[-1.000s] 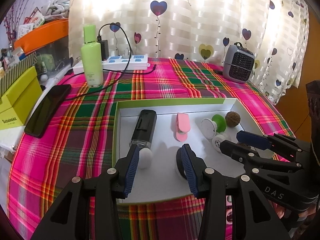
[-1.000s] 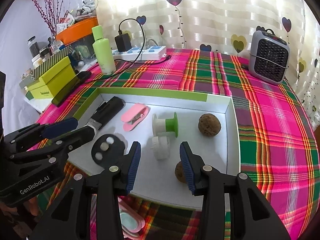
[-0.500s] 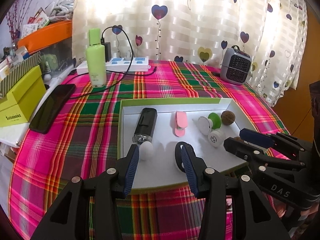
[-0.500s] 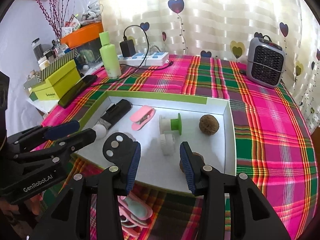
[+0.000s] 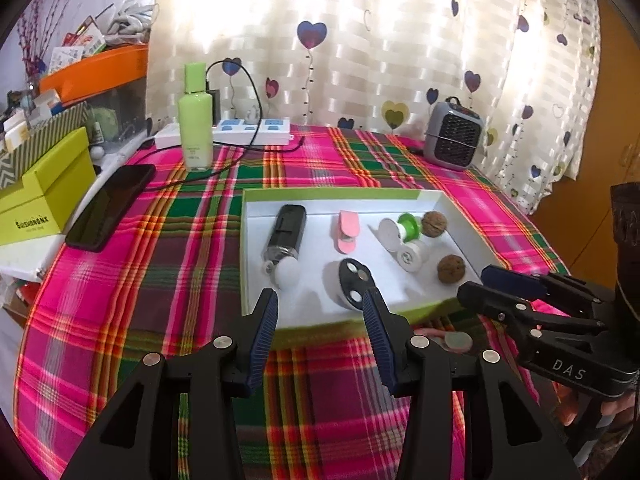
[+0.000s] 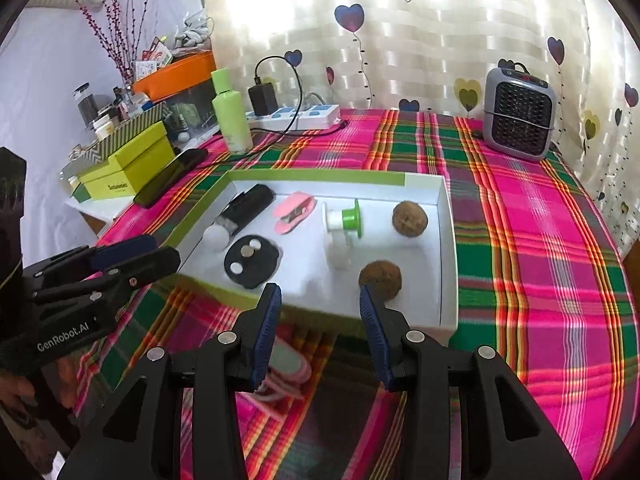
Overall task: Organize objects
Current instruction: 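Withdraw both open tools from the tray toward the pink clips on the cloth, then reach the right tool to the pink-and-grey clip while the left tool reaches the pink loop clip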
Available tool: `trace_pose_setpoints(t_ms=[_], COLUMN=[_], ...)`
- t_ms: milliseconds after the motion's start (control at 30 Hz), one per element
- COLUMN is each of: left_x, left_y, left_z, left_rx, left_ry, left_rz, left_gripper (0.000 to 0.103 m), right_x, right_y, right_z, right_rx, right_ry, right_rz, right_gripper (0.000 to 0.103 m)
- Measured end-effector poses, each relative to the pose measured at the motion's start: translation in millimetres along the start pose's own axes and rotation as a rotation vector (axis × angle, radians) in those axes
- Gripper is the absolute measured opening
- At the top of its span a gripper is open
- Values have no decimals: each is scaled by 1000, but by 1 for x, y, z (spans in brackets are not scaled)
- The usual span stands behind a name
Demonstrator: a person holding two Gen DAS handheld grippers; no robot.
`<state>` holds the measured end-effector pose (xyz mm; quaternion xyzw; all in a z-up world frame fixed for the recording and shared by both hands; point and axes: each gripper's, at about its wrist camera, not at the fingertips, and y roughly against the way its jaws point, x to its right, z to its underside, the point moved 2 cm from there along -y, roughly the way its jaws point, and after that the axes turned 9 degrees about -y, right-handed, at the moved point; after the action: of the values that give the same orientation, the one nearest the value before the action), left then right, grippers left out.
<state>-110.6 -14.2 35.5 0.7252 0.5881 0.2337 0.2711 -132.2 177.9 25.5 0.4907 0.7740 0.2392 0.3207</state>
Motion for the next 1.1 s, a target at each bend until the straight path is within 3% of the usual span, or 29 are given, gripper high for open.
trace_pose_setpoints(t_ms=[600, 1100], left_x=[14, 8], left_y=[-1, -4], left_z=[31, 44], left_rx=[-67, -101], left_ry=[28, 72], left_rz=[104, 121], left_gripper=[43, 43], right_x=[-4, -13], right_y=[11, -2], right_z=[38, 55], right_rx=[-63, -154], right_ry=[1, 16], right_rz=[-126, -192], right_gripper=[42, 42])
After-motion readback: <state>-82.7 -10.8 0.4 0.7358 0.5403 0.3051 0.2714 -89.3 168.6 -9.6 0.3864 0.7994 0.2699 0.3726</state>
